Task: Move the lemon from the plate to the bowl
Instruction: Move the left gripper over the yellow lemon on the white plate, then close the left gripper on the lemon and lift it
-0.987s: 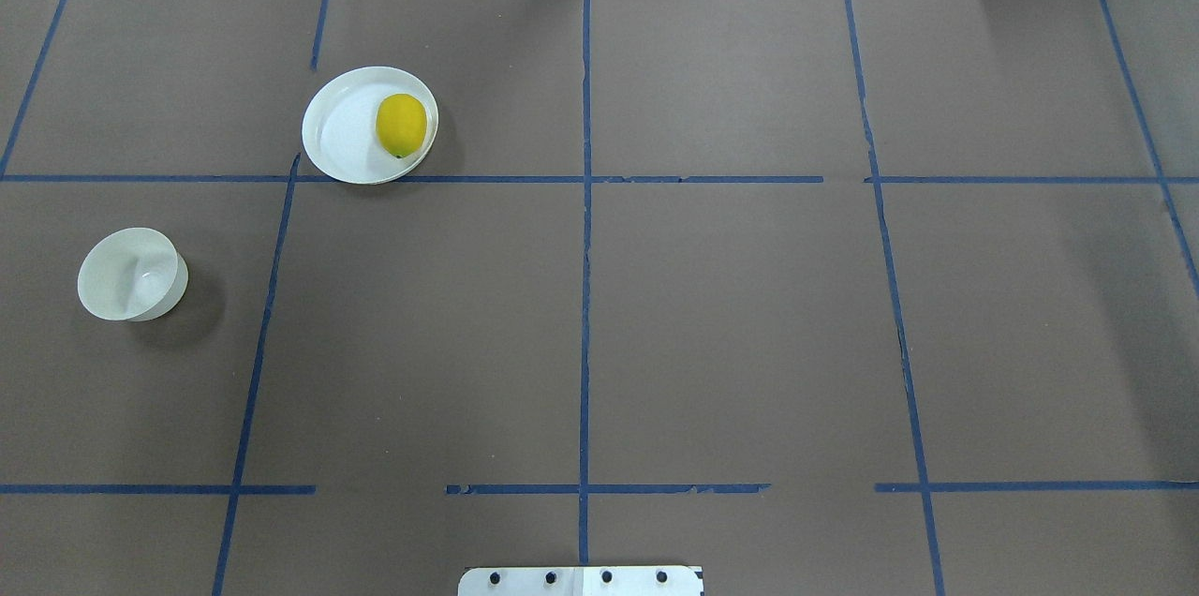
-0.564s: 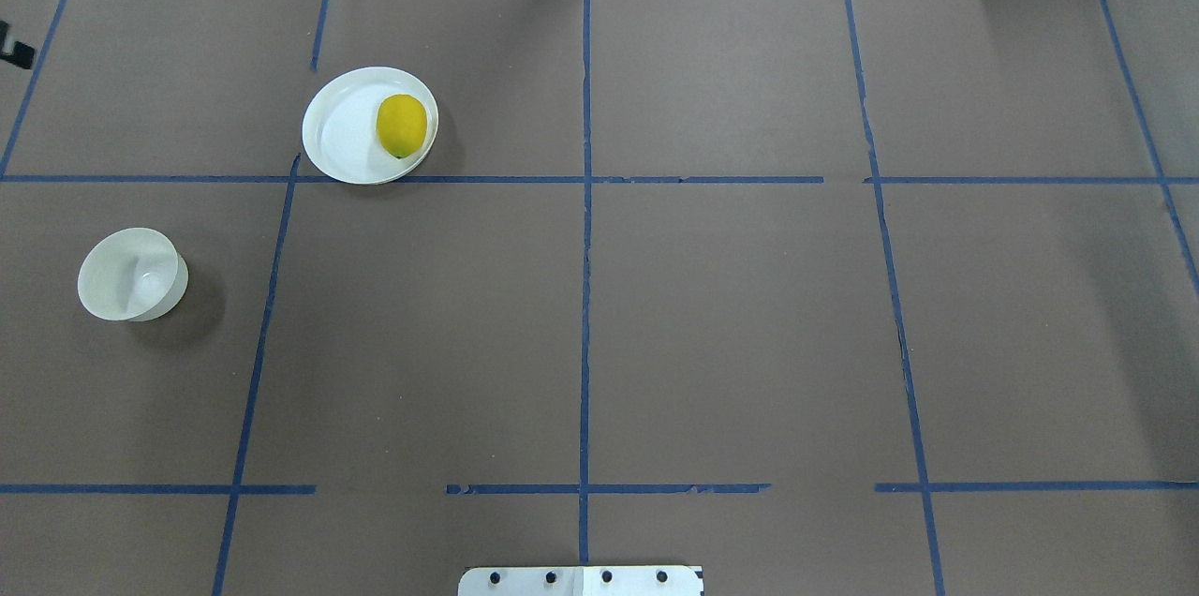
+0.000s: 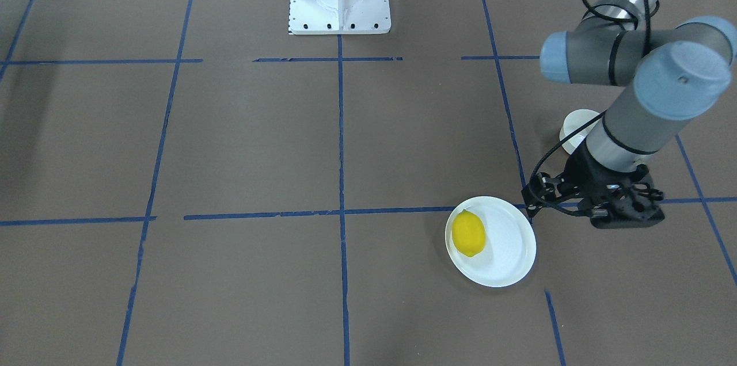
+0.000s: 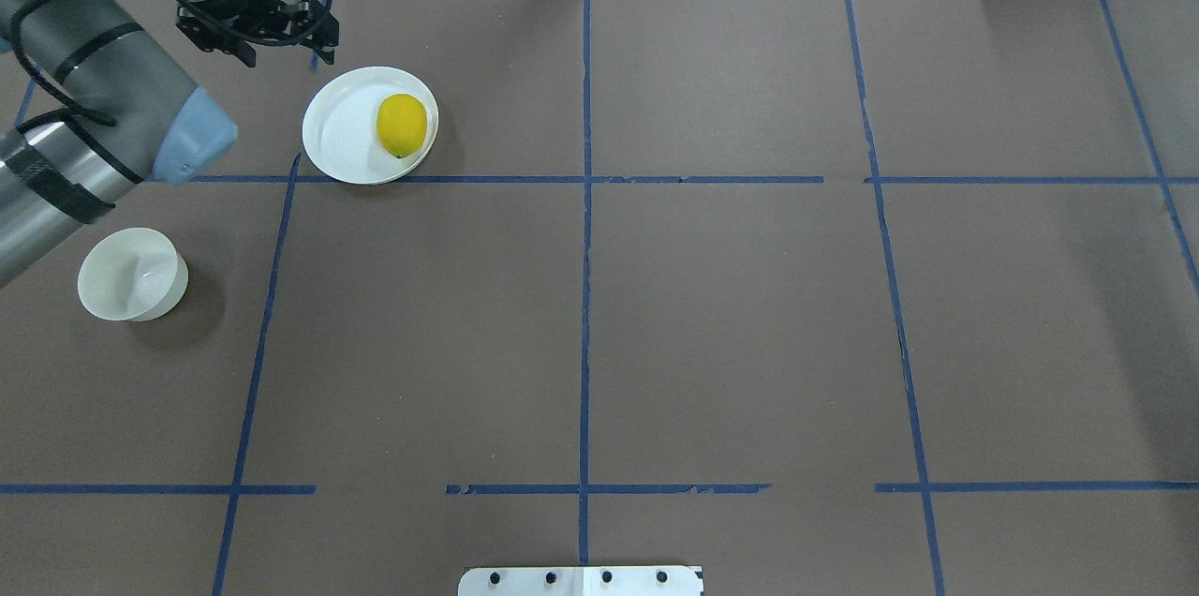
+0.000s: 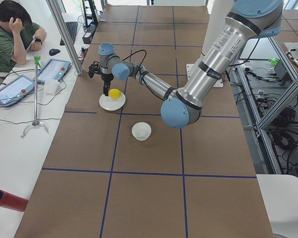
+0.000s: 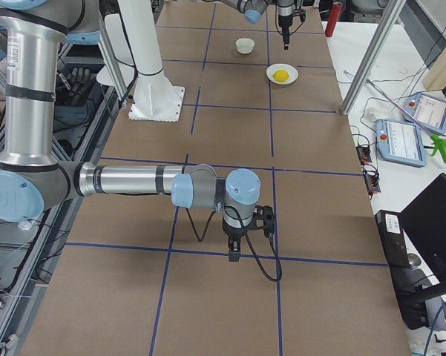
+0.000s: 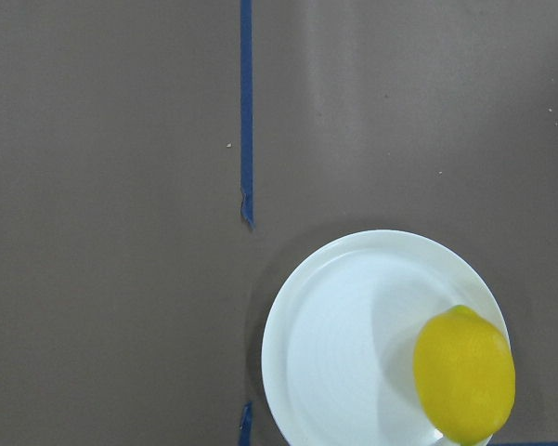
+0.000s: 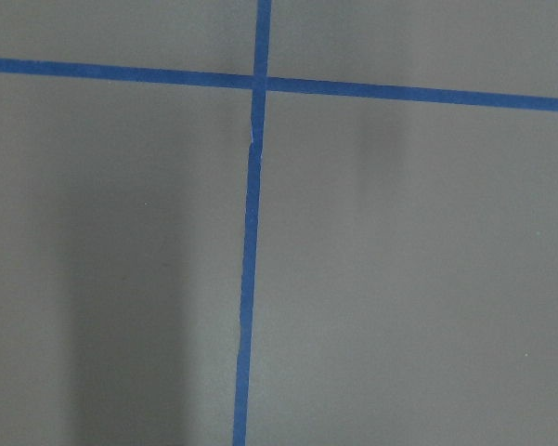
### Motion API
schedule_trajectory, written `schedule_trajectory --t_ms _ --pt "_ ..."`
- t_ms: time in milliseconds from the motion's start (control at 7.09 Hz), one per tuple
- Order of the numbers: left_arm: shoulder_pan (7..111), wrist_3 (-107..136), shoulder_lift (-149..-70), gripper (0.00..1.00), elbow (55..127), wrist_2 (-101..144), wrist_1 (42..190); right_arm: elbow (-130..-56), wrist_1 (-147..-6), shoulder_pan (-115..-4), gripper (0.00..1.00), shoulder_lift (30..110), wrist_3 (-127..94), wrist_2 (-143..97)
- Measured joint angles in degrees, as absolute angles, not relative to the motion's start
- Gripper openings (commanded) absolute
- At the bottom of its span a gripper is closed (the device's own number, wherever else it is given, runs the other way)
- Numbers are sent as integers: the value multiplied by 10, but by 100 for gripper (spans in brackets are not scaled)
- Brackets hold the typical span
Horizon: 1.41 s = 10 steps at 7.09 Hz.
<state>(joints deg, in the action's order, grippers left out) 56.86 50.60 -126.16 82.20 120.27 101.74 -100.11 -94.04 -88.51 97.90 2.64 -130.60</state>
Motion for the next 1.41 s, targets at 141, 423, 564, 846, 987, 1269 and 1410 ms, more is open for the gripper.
schedule_trajectory --t_ms 141,423,564,846,987,1269,1410 --pt "553 531 -1285 100 786 1199 1038 -1001 -940 -885 100 979 26 -1306" --pt "523 578 -1326 100 704 1191 1084 -1001 -940 -885 100 979 26 -1306" --pt "508 593 -1336 100 678 1176 1100 -1001 -940 -885 100 979 26 -1306" --pt "487 603 -1342 100 659 1161 1111 -1001 -940 -885 100 979 26 -1306" --pt "482 604 -1342 100 654 1160 1112 -1001 -940 -885 100 979 26 -1306" --pt "479 604 -1342 96 640 1159 1127 -1001 -940 -885 100 979 26 -1306" --pt "479 604 -1343 50 634 1159 1133 -1001 -940 -885 100 979 26 -1306"
